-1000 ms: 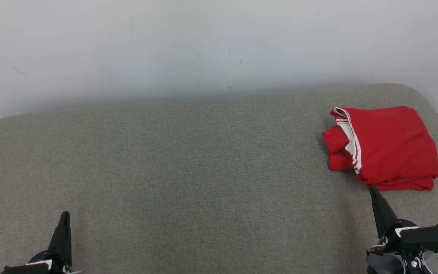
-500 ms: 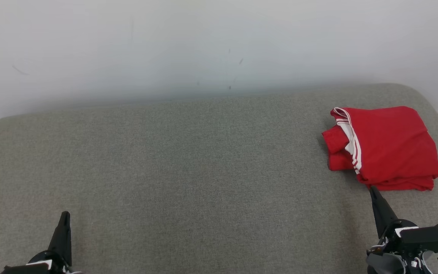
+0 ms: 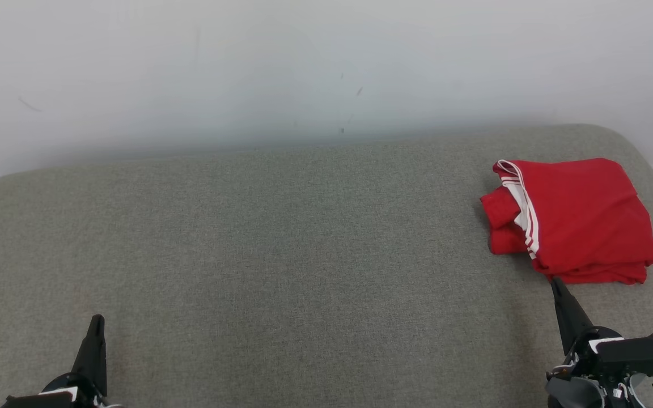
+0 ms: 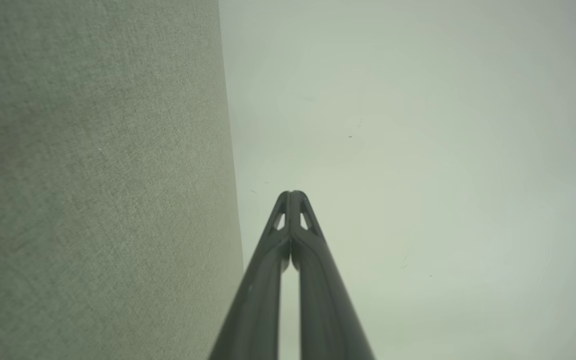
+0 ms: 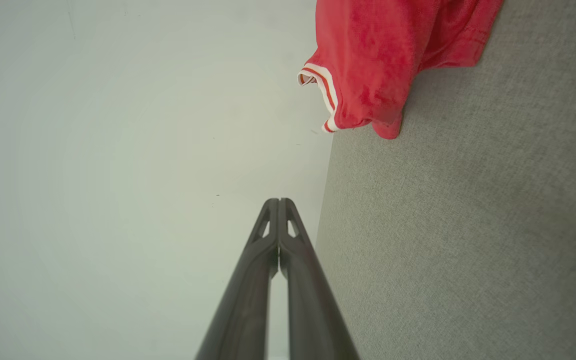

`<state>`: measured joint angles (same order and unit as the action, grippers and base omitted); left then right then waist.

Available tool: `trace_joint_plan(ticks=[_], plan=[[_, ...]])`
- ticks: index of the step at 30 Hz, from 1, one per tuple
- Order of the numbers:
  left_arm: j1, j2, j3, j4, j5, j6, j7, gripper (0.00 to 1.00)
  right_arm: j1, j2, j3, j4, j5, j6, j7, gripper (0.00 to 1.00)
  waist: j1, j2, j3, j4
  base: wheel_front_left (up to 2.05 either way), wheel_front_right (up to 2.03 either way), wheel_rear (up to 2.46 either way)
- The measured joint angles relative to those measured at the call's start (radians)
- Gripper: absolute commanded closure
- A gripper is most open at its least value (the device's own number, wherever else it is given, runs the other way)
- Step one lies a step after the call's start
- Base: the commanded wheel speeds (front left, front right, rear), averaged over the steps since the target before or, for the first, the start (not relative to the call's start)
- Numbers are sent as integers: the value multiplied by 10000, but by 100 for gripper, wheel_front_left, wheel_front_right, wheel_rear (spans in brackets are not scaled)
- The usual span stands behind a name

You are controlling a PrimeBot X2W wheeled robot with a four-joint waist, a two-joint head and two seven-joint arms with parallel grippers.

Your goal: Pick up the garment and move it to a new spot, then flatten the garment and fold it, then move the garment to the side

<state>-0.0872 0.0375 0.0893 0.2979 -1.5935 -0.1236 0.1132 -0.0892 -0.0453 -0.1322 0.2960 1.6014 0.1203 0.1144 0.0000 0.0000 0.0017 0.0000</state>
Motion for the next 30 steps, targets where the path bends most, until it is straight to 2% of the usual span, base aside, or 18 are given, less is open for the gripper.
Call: trace_joint_plan(ticks=[30], plan=[[0, 0, 0, -2, 0, 0, 0, 100, 0, 0, 0, 2, 0, 2, 2, 100, 0, 0, 0, 0, 0, 0, 0]])
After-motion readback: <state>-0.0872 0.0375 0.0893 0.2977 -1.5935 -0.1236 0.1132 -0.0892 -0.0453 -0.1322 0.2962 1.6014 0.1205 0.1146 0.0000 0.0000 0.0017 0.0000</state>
